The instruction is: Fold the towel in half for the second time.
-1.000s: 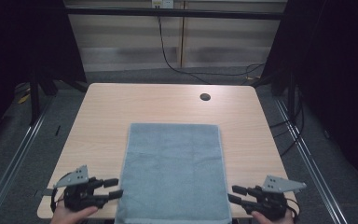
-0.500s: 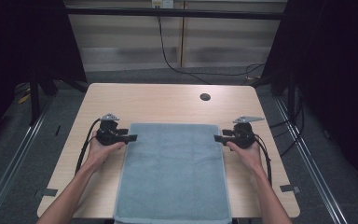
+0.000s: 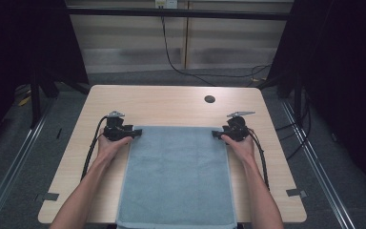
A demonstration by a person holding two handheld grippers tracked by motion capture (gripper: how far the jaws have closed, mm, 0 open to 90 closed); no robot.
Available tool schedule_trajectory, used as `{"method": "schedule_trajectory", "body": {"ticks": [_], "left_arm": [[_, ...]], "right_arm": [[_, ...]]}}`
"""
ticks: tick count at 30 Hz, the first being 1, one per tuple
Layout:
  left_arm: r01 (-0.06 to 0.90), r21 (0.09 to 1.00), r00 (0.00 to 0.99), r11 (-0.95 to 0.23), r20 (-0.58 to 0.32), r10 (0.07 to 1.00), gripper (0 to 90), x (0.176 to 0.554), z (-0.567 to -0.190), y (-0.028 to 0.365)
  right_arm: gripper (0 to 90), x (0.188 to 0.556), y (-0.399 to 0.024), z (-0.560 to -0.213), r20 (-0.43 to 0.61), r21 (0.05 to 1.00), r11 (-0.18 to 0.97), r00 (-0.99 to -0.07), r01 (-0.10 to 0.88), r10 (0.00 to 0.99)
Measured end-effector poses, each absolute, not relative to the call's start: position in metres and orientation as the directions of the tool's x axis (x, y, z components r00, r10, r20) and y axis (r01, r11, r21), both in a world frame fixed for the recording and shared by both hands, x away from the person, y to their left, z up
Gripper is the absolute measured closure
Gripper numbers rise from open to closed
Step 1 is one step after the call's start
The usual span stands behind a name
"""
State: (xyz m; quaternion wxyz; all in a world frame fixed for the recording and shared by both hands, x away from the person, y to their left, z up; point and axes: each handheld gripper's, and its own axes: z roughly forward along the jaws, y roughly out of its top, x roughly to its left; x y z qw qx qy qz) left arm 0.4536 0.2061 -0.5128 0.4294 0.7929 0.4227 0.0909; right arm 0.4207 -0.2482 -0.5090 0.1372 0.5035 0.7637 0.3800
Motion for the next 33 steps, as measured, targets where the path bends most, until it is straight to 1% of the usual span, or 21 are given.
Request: {"method": "schedule_trajectory", "body": {"ticks": [1, 2, 3, 4, 5, 7, 8, 11, 17, 22, 27, 33], "left_arm": [[0.595, 0.756, 0.629, -0.274, -0.225, 0.744, 50.8, 0.454, -0.513, 0.205], [0.593, 0.753, 0.639, -0.285, -0.224, 0.736, 61.5, 0.454, -0.513, 0.205], [0.598, 0.752, 0.640, -0.279, -0.238, 0.730, 68.2, 0.454, -0.513, 0.205], [0.602, 0.748, 0.647, -0.282, -0.249, 0.721, 75.2, 0.454, -0.513, 0.204], [0.598, 0.749, 0.650, -0.284, -0.247, 0.718, 79.0, 0.453, -0.513, 0.204], [0.615, 0.746, 0.641, -0.257, -0.282, 0.714, 82.7, 0.454, -0.511, 0.205], [0.614, 0.746, 0.645, -0.256, -0.288, 0.708, 83.6, 0.455, -0.510, 0.206], [0.605, 0.756, 0.656, -0.250, -0.295, 0.695, 84.2, 0.455, -0.504, 0.209], [0.579, 0.788, 0.667, -0.207, -0.312, 0.677, 84.2, 0.453, -0.484, 0.207], [0.552, 0.817, 0.679, -0.167, -0.324, 0.659, 84.2, 0.456, -0.463, 0.210], [0.499, 0.856, 0.705, -0.135, -0.311, 0.637, 84.2, 0.447, -0.438, 0.212], [0.417, 0.900, 0.743, -0.122, -0.261, 0.616, 84.4, 0.433, -0.402, 0.213]], "right_arm": [[40.6, 0.421, -0.247, -0.509, 0.183, 0.716, 0.191, -0.444, 0.671, 0.877], [47.2, 0.422, -0.247, -0.509, 0.184, 0.720, 0.185, -0.441, 0.669, 0.879], [54.8, 0.423, -0.246, -0.510, 0.173, 0.726, 0.193, -0.447, 0.660, 0.878], [63.9, 0.423, -0.245, -0.510, 0.184, 0.722, 0.191, -0.451, 0.665, 0.873], [72.2, 0.423, -0.244, -0.510, 0.208, 0.718, 0.183, -0.457, 0.672, 0.865], [78.9, 0.423, -0.245, -0.509, 0.225, 0.723, 0.175, -0.467, 0.668, 0.855], [80.5, 0.423, -0.247, -0.508, 0.238, 0.727, 0.165, -0.470, 0.667, 0.850], [81.8, 0.423, -0.252, -0.504, 0.282, 0.740, 0.121, -0.468, 0.662, 0.838], [82.5, 0.420, -0.254, -0.491, 0.291, 0.769, 0.092, -0.475, 0.633, 0.830], [82.6, 0.420, -0.259, -0.468, 0.306, 0.801, 0.049, -0.478, 0.597, 0.823], [82.6, 0.415, -0.263, -0.439, 0.293, 0.844, 0.026, -0.502, 0.535, 0.814], [82.6, 0.393, -0.266, -0.406, 0.251, 0.887, 0.039, -0.552, 0.460, 0.795]]}}
